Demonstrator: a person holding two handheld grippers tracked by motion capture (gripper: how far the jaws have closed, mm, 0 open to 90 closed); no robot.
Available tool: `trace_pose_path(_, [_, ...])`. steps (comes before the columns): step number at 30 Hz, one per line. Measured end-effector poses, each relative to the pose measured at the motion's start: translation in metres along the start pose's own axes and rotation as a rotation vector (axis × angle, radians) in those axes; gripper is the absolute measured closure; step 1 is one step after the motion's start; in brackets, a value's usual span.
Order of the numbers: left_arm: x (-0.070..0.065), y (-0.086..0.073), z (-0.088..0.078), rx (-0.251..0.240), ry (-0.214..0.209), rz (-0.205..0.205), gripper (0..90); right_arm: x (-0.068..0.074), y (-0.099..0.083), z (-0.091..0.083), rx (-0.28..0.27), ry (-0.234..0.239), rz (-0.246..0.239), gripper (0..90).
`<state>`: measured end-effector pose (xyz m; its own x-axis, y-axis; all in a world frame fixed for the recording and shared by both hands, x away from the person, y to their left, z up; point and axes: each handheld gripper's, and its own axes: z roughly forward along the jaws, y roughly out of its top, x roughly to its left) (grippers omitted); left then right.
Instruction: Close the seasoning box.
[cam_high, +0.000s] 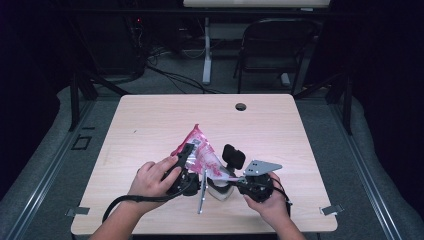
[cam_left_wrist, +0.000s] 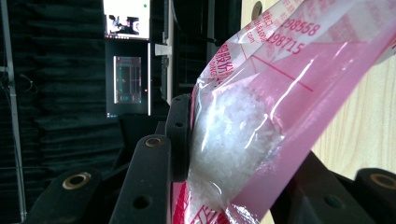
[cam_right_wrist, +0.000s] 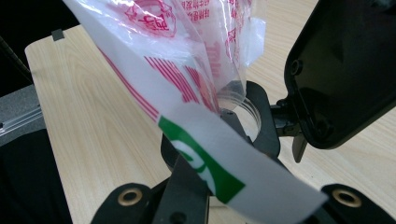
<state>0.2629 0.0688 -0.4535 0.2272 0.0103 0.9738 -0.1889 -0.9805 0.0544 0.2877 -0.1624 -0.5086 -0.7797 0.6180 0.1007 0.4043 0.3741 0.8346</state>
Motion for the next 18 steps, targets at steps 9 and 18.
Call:
trace_pose_path(9, [-0.0004, 0.0017, -0.0026, -0.008, 0.006, 0.004, 70.7, 0.0007, -0.001, 0.0009, 0.014, -0.004, -0.002, 90.0])
trace_pose_path(18, [-0.0014, 0.0027, -0.0047, -0.015, 0.01, 0.002, 70.7, 0.0012, -0.0012, 0.0013, 0.028, -0.01, -0.005, 90.0])
